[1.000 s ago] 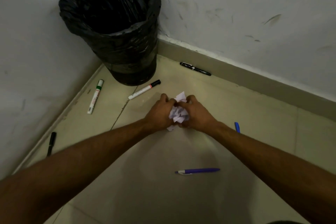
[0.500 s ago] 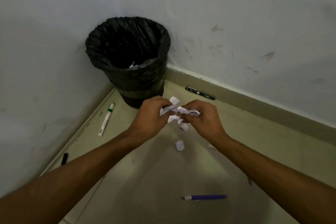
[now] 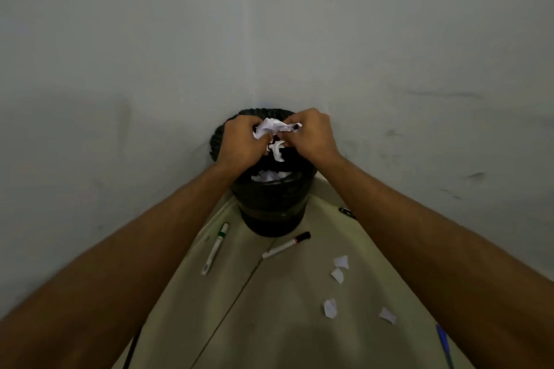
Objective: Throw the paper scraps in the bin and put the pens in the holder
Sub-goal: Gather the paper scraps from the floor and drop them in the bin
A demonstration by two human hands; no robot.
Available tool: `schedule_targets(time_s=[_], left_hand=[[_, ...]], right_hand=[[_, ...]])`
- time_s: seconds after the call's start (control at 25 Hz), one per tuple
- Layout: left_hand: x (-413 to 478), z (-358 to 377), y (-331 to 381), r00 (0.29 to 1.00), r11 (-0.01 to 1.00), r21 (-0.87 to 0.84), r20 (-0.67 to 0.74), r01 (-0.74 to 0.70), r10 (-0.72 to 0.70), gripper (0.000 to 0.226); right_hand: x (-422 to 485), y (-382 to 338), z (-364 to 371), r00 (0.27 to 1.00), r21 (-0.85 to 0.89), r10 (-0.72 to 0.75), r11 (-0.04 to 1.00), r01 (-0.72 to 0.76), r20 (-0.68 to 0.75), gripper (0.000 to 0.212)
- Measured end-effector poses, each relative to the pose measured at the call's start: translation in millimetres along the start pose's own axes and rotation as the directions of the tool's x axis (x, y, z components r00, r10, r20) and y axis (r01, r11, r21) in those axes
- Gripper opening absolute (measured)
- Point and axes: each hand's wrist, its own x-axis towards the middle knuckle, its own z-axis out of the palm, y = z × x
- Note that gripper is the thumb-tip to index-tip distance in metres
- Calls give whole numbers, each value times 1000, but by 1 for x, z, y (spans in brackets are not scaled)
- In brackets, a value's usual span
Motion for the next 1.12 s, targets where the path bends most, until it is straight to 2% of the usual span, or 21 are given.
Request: schedule_targets(time_s=[0.12,0.24,0.28,0.36,0.44,0.52,0.6,0.68,0.72,0.76,0.8,0.88,0.92,1.0,1.08,1.12], left_hand=[[4,0,-21,981,987,146,166,73,-97,17],[1,-4,-20,940,978,170,296,124,-171,3],[0,-5,-16,929,978,148,320,145,-186,13],[-1,-10,-7,908,979,135,373,151,-192,28],[-2,-12,0,906,981,125,379,149,-186,27],[-10,-9,5,936,989,71,321,126,-142,24],[-31,-1,12,989,1000,-6,146,-8,9,37],[-63,8,21,977,973,-101,-70,-209,203,33],[-79,16,22,960,954,-130,-109,-270,257,28],[-94,29,21,956,944,-155,-85,-290,280,24],[-108,40,19,961,946,-172,-17,-273,274,24],[-131,71,10,949,975,-140,244,-172,202,30],[-143,87,4,904,989,-56,403,-135,146,36],[-167,117,-9,763,983,153,646,-97,-25,51],[-196,143,-17,622,959,271,766,-81,-164,73],[-210,154,-19,575,950,301,793,-80,-202,83]], right_hand=[[9,-1,19,979,-185,62,982,-25,196,8],[4,-8,18,896,-145,154,984,-101,418,62],[0,-11,14,864,-107,183,983,-150,470,75],[-6,-17,4,824,-42,214,973,-226,525,76],[-13,-20,-7,851,1,193,975,-221,489,65],[-26,-16,-15,941,71,109,988,-139,321,57],[-51,-3,-24,991,169,33,984,-54,129,47],[-84,18,-33,1000,163,8,987,-11,15,38],[-99,34,-36,999,136,38,990,-38,3,37],[-115,54,-38,996,106,90,990,-91,16,37],[-127,72,-40,988,69,143,987,-147,52,39],[-152,113,-44,941,-98,267,963,-252,208,43],[-167,134,-48,891,-245,347,928,-280,294,48],[-200,172,-54,748,-520,520,808,-276,411,70],[-237,199,-57,607,-671,666,689,-276,434,84],[-251,209,-53,588,-690,683,671,-272,433,81]])
